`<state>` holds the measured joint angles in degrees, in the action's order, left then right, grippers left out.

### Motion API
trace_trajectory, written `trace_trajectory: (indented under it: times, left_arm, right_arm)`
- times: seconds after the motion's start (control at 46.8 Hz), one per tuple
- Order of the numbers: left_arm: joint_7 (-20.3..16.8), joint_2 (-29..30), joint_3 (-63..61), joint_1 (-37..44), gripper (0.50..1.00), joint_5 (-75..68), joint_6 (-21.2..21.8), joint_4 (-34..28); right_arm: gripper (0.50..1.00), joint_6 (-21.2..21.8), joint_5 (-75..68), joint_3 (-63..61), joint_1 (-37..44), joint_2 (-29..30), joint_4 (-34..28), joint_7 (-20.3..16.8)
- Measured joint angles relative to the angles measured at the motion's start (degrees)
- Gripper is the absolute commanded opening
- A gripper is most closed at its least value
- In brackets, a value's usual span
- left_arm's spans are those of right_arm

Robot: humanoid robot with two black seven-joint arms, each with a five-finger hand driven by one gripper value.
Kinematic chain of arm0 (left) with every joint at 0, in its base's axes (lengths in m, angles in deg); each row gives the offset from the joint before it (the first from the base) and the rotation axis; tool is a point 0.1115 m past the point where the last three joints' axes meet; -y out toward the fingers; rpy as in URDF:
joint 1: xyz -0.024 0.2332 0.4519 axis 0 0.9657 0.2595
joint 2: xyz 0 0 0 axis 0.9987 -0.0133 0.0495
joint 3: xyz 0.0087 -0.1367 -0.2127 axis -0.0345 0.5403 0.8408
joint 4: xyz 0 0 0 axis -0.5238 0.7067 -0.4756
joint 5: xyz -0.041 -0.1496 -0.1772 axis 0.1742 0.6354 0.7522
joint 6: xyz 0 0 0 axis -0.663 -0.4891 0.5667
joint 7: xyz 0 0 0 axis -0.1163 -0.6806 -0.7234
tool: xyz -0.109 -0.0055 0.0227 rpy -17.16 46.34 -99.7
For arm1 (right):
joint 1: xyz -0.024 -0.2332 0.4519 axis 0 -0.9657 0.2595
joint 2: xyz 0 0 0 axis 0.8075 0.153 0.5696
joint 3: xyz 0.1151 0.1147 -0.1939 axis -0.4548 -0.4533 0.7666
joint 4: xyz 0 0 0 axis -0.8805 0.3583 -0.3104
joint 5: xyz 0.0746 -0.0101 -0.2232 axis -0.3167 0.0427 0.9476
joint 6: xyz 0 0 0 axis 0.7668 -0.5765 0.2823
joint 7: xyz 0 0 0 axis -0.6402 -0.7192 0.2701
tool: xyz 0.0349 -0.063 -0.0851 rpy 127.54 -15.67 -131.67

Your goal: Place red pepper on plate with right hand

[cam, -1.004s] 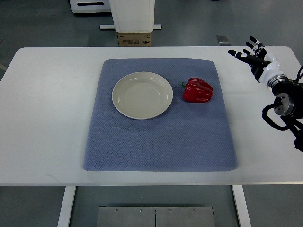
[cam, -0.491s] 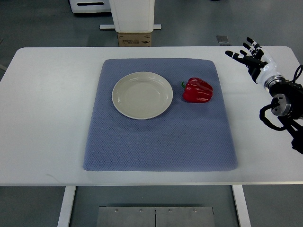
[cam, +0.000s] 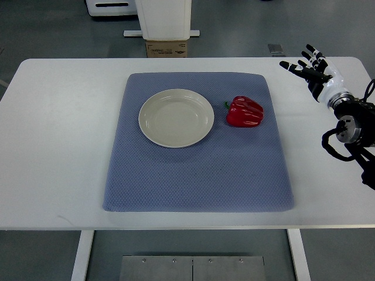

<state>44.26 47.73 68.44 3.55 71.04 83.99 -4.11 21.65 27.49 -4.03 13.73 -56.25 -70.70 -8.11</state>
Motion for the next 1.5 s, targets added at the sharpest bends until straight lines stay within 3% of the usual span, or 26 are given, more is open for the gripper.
trace_trajectory:
  times: [0.918,1.153,1.495]
  left_arm:
    - [0.0,0.0,0.0,0.0,1.000,0.0,0.0,0.0]
    - [0.0,0.0,0.0,0.0,1.000,0.0,0.0,0.0]
    - [0.0,0.0,0.0,0.0,1.000,0.0,0.0,0.0]
  right_arm:
    - [1.000,0.0,0.0,0.2,-0.1,-0.8,-0.2,0.2]
    - [1.000,2.9,0.1,0.4,-0.2,-1.3,-0.1,0.2]
    - [1.000,3.3,0.2,0.6,-0.2,-1.6,-0.1,0.2]
